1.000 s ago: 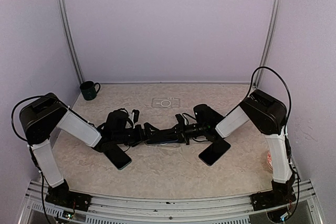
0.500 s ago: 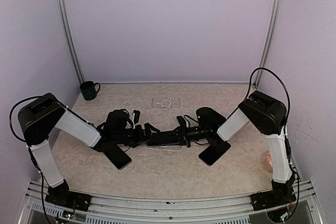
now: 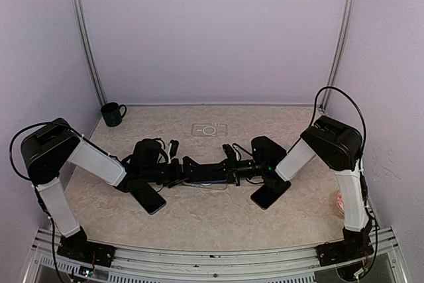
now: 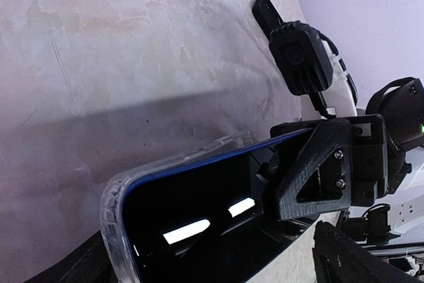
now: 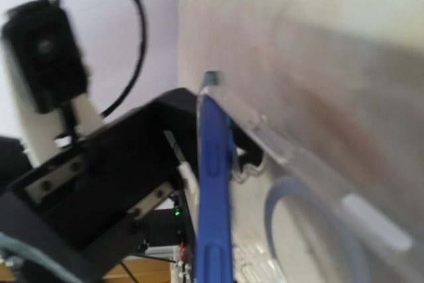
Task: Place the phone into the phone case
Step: Pick up the phone with the phone case from the center of the board.
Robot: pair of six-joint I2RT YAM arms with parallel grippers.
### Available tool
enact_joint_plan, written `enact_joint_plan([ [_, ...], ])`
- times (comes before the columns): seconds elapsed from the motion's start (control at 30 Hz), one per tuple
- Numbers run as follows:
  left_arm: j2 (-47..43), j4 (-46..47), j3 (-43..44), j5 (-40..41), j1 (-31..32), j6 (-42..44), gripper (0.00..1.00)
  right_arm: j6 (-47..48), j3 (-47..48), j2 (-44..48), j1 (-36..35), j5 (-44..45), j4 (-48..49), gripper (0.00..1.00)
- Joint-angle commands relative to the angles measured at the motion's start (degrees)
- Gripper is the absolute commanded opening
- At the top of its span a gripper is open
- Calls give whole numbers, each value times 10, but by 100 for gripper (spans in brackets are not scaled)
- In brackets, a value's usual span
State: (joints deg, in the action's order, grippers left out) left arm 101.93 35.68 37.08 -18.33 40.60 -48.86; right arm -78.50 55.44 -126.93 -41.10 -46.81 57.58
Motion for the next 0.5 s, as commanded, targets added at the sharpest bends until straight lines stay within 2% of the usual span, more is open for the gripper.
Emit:
enact_joint_plan([
  [0.0,-18,20,-6,-24,4,-4,98,11,-10,40,-5,-21,75,0],
  [0.47,-36,32,-2,-57,4,1,91,52,-18,41,-10,-31,59,0],
])
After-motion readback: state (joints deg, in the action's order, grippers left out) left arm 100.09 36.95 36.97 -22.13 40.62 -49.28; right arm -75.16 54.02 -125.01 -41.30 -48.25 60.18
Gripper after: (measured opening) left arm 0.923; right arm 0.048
